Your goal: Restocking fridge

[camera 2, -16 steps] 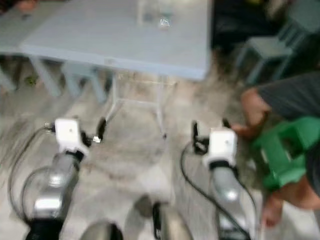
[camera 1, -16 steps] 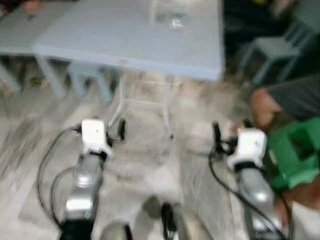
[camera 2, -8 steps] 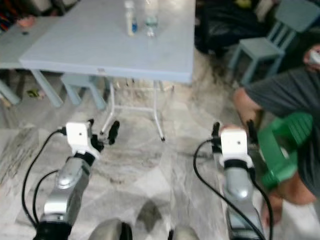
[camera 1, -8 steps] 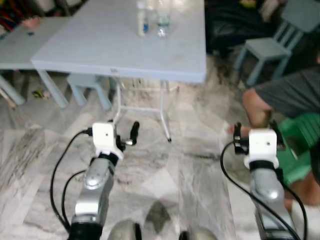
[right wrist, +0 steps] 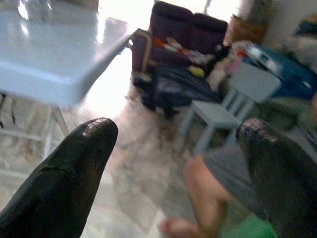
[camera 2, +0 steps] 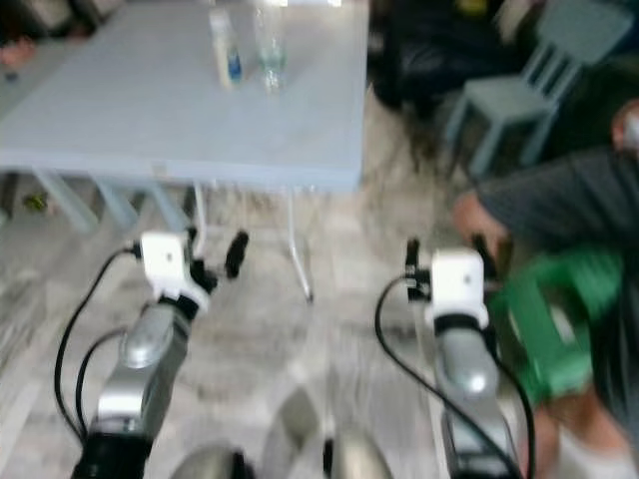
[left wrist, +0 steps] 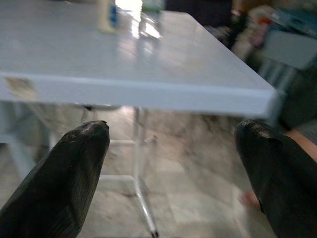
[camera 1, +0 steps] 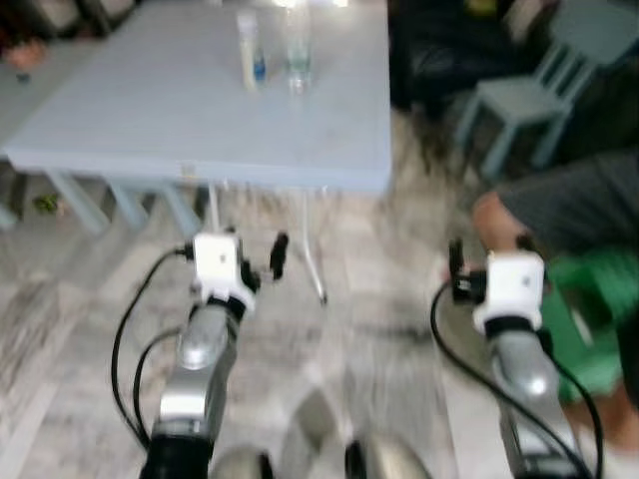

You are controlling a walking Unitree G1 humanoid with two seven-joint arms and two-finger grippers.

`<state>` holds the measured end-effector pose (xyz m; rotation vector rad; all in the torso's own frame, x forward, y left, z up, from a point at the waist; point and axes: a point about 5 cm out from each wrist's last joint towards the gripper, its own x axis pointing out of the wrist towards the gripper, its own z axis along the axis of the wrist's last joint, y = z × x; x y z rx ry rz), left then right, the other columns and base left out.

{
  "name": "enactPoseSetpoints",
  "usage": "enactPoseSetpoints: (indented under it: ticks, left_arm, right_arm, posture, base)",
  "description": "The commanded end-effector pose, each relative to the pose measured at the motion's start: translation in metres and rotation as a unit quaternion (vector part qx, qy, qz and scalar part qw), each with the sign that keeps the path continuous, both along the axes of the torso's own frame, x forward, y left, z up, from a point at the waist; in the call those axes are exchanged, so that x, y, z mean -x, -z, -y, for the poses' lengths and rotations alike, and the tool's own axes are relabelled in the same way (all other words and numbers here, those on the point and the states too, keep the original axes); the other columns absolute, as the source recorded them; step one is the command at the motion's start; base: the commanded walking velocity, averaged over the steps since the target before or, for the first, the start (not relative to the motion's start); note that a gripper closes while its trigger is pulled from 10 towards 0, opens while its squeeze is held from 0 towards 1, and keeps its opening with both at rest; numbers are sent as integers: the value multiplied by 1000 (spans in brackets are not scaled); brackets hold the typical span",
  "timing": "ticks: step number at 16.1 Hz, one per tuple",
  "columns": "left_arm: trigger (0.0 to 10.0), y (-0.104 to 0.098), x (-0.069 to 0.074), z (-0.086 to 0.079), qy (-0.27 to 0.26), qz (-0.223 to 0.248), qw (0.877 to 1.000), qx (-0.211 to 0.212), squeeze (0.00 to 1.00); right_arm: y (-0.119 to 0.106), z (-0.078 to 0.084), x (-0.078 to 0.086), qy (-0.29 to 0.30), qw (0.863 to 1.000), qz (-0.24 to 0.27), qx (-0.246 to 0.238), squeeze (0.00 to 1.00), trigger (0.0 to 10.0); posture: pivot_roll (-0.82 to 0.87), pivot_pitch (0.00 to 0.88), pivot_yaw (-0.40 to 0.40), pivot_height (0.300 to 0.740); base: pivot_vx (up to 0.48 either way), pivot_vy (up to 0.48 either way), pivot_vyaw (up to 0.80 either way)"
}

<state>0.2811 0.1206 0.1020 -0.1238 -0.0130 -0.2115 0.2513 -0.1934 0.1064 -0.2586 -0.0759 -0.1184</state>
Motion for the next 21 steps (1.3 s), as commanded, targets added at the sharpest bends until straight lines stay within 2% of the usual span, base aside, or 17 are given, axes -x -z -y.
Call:
enactPoseSetpoints:
  ticks: [1,3,9,14,19,21]
  left_arm:
    - [10000,-17,-6,-9,-26,21,999,7,0]
    - [10000,-26,-12,-6,-23,35,999,10,0]
    - [10000,-24,-15,-4,-11,28,1000,2,0]
    - [10000,-26,-17,-2,-10,30,999,3,0]
    - [10000,-23,-16,2,5,22,1000,4,0]
    - [10000,-22,-16,4,9,20,1000,7,0]
  right_arm:
    - [-11,-14,-5,-34,999,22,-9,0,10000]
    - [-11,-16,-5,-43,999,22,-3,0,10000]
    - [-7,-15,-6,-45,999,15,-1,0,10000]
    - [-5,-22,-6,-63,998,10,-4,0,10000]
    - [0,-21,-9,-54,998,-2,-17,0,10000]
    - [3,-21,-10,-47,998,-13,-36,0,10000]
  posture:
    - [-48,118,12,740]
    - [-47,116,11,740]
    - [-58,115,15,740]
    - [-56,112,13,740]
    - [-56,122,12,740]
    - [-56,118,11,740]
  base:
    - [480,0,750]
    - [480,0,744]
    - [480,0,740]
    - [480,0,664]
    - [432,0,0]
    - [274,0,-800]
